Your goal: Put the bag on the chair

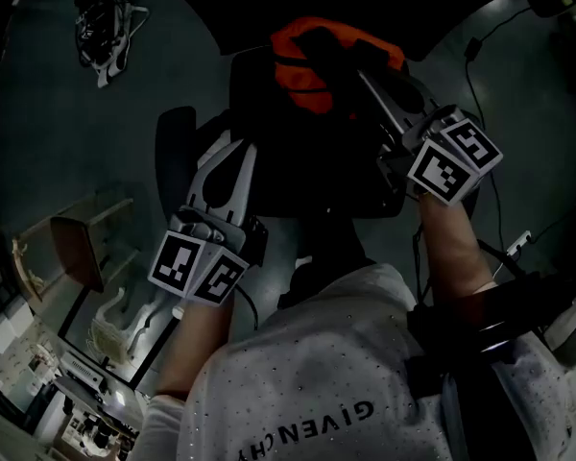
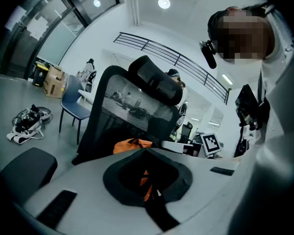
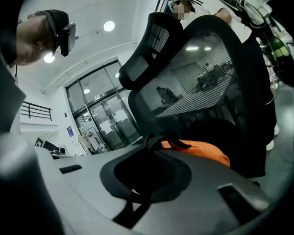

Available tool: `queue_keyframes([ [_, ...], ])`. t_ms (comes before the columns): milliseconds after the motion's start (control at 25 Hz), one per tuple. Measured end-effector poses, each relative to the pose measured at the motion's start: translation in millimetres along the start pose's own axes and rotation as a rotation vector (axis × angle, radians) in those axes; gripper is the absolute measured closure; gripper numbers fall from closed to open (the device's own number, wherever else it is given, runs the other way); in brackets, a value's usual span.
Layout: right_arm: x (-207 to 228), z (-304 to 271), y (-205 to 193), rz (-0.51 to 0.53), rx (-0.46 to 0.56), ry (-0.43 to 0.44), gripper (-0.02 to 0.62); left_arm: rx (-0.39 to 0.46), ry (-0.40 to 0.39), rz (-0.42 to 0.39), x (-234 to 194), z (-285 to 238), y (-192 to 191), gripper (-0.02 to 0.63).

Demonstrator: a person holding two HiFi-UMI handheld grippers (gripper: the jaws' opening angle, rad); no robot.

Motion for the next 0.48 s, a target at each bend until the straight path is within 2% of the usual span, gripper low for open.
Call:
queue_keyframes([
  [120,11,-1,-9,-0.003,-0.007,-0.026,0.577,-0.011,0.055,-0.004,-10,0,-6,0.606],
  [320,30,-4,-27,0.012,-0.049,-0.08,0.578,-0.036,0.057,0.008,-14,-4,-17,0.606],
  [480,35,-2,-39,0.001,-0.096,-0.088,0.578,-0.051,0.076,0.01,-13,-3,-22,0.606],
])
Point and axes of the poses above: the fingertips, and each gripper's own axes: z backward along the fingers, x to its right, y out of its top, the point moved 3 cm from there along z, backward along the fingers, and after that the axes turned 5 degrees about -z, right-handed, at the moved point
